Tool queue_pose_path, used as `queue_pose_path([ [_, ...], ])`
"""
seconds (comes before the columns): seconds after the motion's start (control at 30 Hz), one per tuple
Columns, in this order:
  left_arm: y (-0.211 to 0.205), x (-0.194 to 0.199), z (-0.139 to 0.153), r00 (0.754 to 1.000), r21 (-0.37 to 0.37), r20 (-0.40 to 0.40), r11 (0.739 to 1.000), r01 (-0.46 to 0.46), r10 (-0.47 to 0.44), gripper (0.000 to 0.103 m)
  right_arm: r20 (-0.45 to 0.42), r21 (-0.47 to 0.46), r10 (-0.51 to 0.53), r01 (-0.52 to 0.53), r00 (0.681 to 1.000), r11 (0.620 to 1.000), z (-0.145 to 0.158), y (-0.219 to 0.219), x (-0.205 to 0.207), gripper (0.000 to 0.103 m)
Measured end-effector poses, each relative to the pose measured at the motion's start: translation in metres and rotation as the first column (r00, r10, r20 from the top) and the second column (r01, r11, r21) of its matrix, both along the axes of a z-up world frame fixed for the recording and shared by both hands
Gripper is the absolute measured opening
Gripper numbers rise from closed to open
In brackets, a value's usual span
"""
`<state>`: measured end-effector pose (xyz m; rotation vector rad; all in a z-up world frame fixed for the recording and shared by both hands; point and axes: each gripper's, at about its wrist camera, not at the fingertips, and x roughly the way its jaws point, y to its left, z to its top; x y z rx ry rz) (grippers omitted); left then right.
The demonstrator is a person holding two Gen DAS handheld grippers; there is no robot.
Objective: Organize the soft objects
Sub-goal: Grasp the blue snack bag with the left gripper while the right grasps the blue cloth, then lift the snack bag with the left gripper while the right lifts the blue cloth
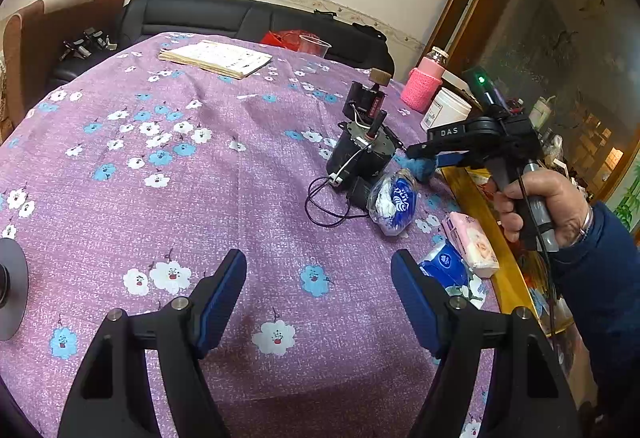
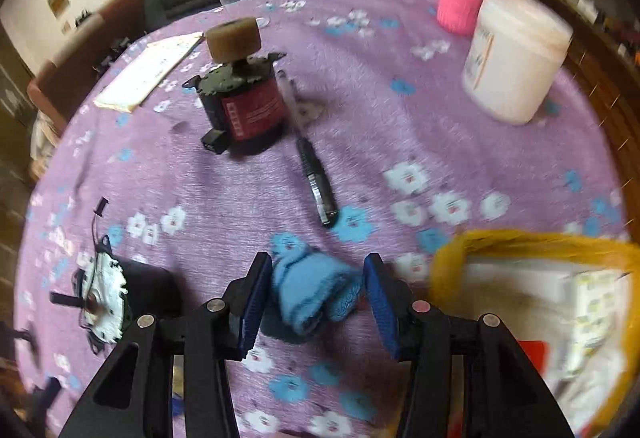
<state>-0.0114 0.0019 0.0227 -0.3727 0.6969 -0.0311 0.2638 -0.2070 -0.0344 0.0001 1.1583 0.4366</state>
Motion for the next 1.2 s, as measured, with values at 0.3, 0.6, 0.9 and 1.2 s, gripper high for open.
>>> queue_pose_path([
  [0.3, -0.001, 0.001, 0.001, 1.000, 0.001, 0.004, 1.000, 0.002, -0.002, 0.074, -0.062, 0.108, 0.112, -0.105, 0.992, 0.989, 0.000, 0.020, -0.050, 0.036],
  [0.6, -0.001, -0.003, 0.003, 1.000, 0.003, 0.019, 1.000, -0.004, 0.004, 0.074, 0.076, 0.239, 0.331, -0.339, 0.941, 0.910, 0.042, 0.052, -0.160, 0.036],
  [0.9, 0.006, -0.027, 0.021, 0.992, 0.008, -0.052, 0.993, 0.115, -0.115, 0.096, 0.239, 0.323, 0.235, -0.305, 0.942, 0.896, 0.069, 0.019, -0.193, 0.036],
  [1.2, -0.013, -0.005, -0.010, 0.969, 0.138, -0.218, 0.980, 0.147, -0.114, 0.097, 0.234, 0.396, 0.241, -0.319, 0.942, 0.861, 0.066, 0.010, -0.206, 0.036],
])
